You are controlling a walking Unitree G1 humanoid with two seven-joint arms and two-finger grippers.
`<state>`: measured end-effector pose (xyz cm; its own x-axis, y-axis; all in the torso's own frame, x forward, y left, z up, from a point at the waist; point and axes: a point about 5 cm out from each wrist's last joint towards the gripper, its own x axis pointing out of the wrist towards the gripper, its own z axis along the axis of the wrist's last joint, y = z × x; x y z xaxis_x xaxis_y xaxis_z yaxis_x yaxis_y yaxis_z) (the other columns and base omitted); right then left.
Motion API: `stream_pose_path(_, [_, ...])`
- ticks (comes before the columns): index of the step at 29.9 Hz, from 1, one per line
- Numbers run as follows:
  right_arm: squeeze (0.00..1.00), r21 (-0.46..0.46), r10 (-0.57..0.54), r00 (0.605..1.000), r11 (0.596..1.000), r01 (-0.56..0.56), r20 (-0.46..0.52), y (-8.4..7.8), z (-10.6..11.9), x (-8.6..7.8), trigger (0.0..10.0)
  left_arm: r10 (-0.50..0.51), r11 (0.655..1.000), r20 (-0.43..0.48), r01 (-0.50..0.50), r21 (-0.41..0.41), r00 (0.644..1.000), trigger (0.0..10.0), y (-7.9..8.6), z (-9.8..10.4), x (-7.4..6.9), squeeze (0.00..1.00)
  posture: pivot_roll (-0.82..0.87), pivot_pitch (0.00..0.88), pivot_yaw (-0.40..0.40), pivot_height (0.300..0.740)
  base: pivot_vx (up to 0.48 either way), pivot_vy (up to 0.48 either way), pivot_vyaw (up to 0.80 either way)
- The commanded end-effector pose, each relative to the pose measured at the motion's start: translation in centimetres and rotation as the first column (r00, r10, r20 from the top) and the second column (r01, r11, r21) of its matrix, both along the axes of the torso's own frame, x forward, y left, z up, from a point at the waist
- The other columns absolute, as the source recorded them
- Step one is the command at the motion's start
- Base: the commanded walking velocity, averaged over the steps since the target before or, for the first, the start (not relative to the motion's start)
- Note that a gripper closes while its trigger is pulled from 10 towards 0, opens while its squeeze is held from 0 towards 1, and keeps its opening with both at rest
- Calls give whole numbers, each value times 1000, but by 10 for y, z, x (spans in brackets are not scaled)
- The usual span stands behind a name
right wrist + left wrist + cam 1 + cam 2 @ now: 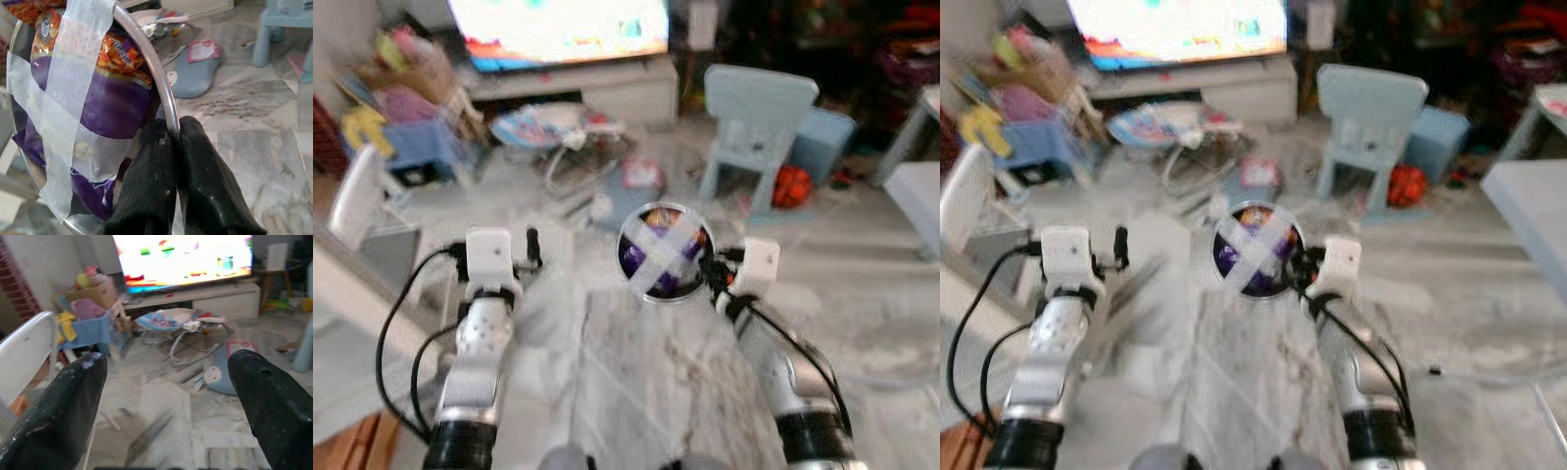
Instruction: Restocking fridge
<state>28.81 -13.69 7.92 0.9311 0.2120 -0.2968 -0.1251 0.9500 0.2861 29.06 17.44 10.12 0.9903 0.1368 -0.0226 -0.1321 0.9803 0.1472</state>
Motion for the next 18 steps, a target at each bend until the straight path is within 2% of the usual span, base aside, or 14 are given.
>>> stream_pose_path(1, [0,82,71,991,993,-81,109,20,24,6,10000,52,998,-5,-52,40,999,10000,14,-1,-1,0,28,33,38,740,0,0,800])
stream_pose_path(5, [0,83,90,991,992,-99,99,24,21,4,10000,74,997,-27,-74,4,997,10000,16,-5,-3,0,34,37,38,740,0,0,800])
stream_pose_path(7, [0,85,91,991,991,-100,96,24,20,3,10000,97,995,-38,-97,9,995,10000,16,-6,-4,0,35,38,38,740,0,0,800])
stream_pose_path(15, [0,109,104,990,987,-114,94,23,20,2,10000,75,997,-24,-74,18,997,10000,11,-5,-4,0,33,37,36,740,0,0,800])
stream_pose_path(18, [0,119,104,989,986,-116,107,24,24,4,10000,106,994,-25,-105,27,994,10000,14,-5,-4,0,34,35,37,740,0,0,800])
